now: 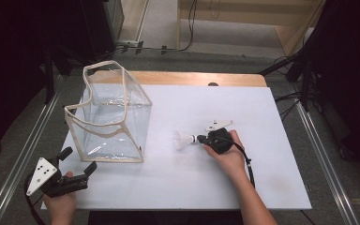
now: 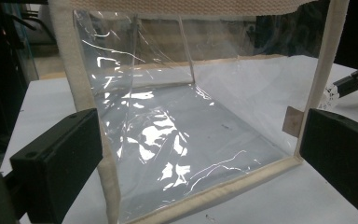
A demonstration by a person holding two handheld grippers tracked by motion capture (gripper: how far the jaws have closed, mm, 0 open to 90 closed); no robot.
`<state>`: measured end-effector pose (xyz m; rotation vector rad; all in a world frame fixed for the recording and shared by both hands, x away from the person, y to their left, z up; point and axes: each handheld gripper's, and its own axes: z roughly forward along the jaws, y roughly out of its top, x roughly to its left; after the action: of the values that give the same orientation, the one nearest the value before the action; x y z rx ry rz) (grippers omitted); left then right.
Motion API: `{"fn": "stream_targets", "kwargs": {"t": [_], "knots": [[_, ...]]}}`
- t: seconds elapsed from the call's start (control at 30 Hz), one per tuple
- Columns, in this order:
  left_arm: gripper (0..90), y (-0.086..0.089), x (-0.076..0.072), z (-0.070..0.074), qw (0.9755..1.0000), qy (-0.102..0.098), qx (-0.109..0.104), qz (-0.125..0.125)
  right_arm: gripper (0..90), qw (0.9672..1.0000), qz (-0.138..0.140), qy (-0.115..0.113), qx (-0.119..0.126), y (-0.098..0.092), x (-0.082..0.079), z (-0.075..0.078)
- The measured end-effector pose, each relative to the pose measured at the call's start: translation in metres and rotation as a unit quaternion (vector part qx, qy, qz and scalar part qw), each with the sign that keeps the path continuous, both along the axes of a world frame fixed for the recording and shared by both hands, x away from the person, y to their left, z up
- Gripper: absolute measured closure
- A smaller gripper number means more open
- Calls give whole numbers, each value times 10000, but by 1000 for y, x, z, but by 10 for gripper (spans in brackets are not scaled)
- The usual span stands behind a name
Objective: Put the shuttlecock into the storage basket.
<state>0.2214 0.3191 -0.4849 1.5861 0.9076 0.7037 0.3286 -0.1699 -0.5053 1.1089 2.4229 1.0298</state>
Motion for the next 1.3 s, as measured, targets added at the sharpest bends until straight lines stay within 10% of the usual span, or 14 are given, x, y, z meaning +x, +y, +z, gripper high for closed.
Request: {"fn": "stream_targets", "kwargs": {"t": [0.23, 0.53, 1.3], "knots": [[0, 0, 0, 0, 10000, -3, 0, 8, 791, 9990, 367, -194, -146, -4, -2, 9], [0, 0, 0, 0, 10000, 0, 13, 9, 876, 9896, 1419, -69, -244, 25, -19, 3], [0, 1, 0, 0, 10000, -5, -16, -3, 876, 9994, 198, -108, 271, 28, 28, 0]]}}
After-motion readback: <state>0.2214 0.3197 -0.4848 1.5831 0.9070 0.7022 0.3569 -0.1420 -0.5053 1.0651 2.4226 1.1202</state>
